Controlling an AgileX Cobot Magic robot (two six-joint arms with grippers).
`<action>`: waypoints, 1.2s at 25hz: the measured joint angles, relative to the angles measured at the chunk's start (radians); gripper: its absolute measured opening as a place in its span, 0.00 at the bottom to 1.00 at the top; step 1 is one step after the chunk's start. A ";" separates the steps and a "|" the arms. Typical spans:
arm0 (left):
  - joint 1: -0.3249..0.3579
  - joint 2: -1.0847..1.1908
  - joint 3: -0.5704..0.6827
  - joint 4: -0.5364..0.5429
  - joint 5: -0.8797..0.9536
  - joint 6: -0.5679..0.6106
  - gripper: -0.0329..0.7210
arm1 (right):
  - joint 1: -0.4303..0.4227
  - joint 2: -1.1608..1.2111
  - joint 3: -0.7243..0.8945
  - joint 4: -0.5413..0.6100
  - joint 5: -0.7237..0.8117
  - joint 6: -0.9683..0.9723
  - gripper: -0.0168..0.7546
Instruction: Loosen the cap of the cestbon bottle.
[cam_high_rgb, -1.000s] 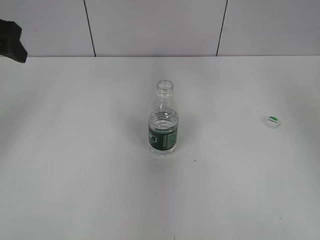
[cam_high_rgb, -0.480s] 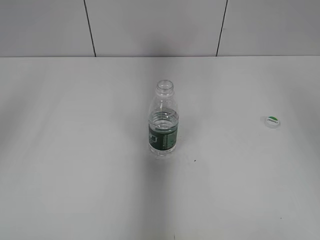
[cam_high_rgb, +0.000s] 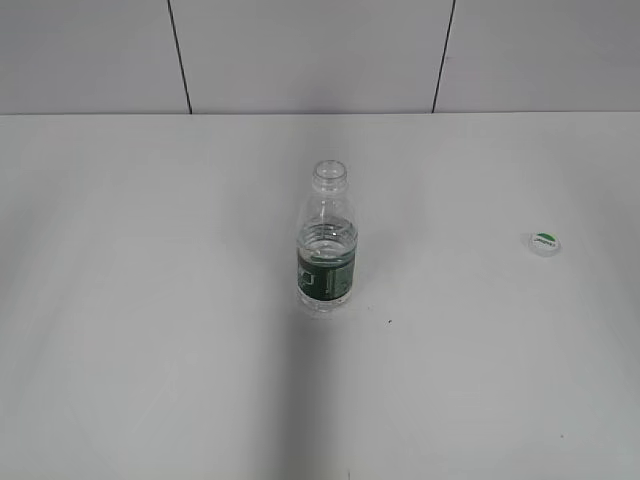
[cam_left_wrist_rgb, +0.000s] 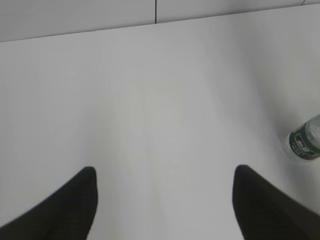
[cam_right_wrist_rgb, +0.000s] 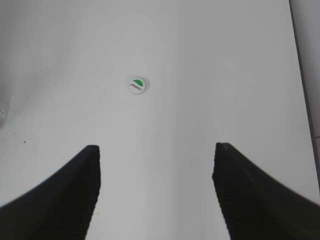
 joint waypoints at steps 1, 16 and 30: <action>0.000 -0.043 0.026 0.001 -0.001 0.000 0.71 | 0.000 -0.028 0.023 0.001 0.000 0.000 0.72; 0.000 -0.465 0.288 -0.055 0.027 0.000 0.71 | 0.000 -0.560 0.359 0.003 -0.075 0.000 0.72; 0.000 -0.816 0.446 -0.072 0.055 0.000 0.71 | 0.000 -1.026 0.661 -0.006 -0.076 0.000 0.72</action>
